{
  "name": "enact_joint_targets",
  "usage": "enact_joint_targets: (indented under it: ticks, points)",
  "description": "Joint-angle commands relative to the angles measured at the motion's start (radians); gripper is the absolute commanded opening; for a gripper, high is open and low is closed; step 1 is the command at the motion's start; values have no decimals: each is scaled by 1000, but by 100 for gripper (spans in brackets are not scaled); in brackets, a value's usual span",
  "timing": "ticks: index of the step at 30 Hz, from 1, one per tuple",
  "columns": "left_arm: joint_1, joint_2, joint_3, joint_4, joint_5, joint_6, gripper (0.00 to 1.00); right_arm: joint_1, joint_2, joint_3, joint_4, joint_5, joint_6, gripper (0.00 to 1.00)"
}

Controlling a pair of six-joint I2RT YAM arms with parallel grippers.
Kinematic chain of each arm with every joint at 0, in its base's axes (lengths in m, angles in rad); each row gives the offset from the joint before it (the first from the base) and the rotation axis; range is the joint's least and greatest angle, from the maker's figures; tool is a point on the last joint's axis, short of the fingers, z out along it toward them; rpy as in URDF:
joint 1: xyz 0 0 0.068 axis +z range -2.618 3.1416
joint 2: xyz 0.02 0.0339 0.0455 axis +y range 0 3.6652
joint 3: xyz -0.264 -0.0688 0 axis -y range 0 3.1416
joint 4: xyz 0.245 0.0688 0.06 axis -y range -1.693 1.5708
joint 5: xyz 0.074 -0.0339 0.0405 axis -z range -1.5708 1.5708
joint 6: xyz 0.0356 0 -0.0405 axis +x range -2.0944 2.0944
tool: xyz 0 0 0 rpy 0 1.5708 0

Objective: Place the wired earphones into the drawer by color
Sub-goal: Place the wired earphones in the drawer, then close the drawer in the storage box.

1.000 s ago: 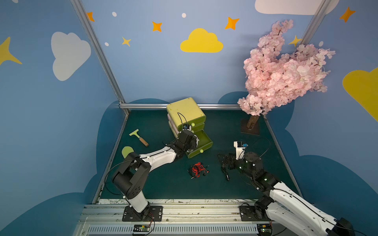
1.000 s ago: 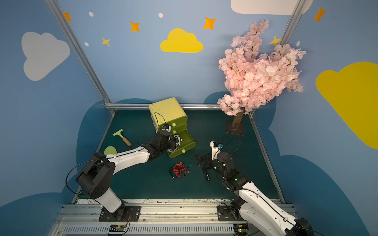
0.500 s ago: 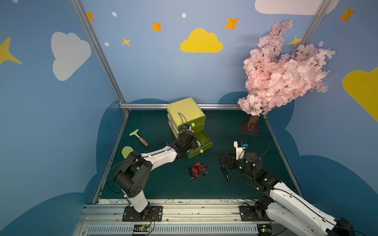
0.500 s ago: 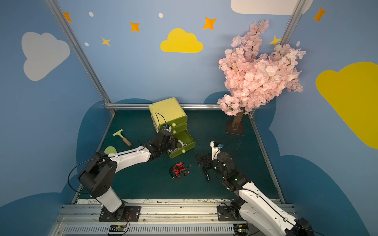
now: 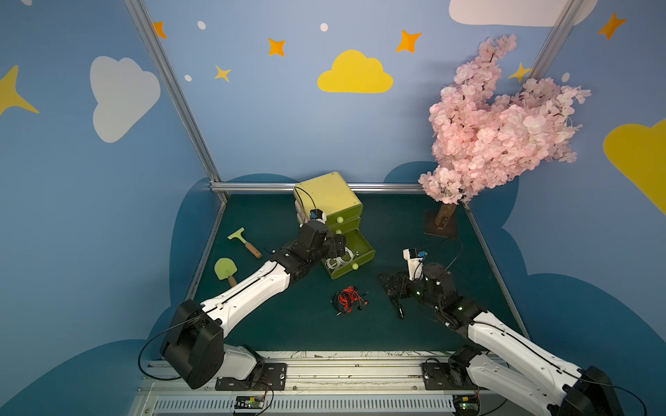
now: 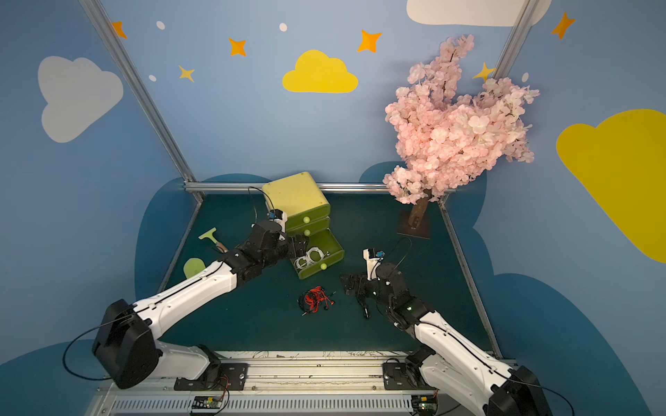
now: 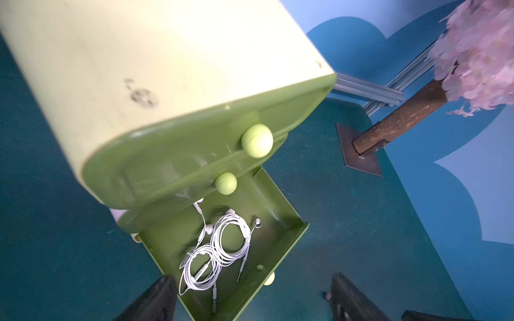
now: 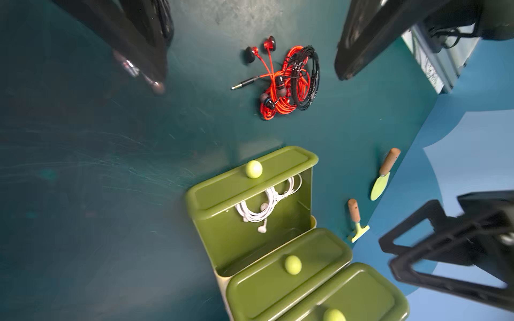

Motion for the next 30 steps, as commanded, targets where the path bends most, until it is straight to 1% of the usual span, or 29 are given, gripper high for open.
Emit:
enact_joint_targets:
  ticks: [1, 4, 8, 10, 14, 19, 27, 30]
  points:
    - [51, -70, 28, -123, 109, -11, 95, -5, 38, 48, -4, -63, -19, 98]
    - [125, -110, 41, -161, 215, -30, 100, -5, 87, 82, -17, -101, -13, 98]
    - [232, -117, 59, -164, 394, -51, 100, -4, 162, 147, -68, -157, -15, 98]
    - [260, -112, 77, -164, 455, -43, 100, -4, 202, 168, -67, -193, -27, 98]
    - [290, -100, 113, -156, 511, -28, 100, -2, 285, 216, -66, -258, -55, 98]
    - [311, -75, 163, -120, 540, -17, 100, -1, 362, 266, -92, -305, -55, 98]
    - [322, 47, 263, -52, 583, -10, 100, 7, 400, 286, -89, -318, -40, 98]
    - [322, 97, 290, -34, 578, -4, 100, 10, 402, 286, -93, -317, -36, 98]
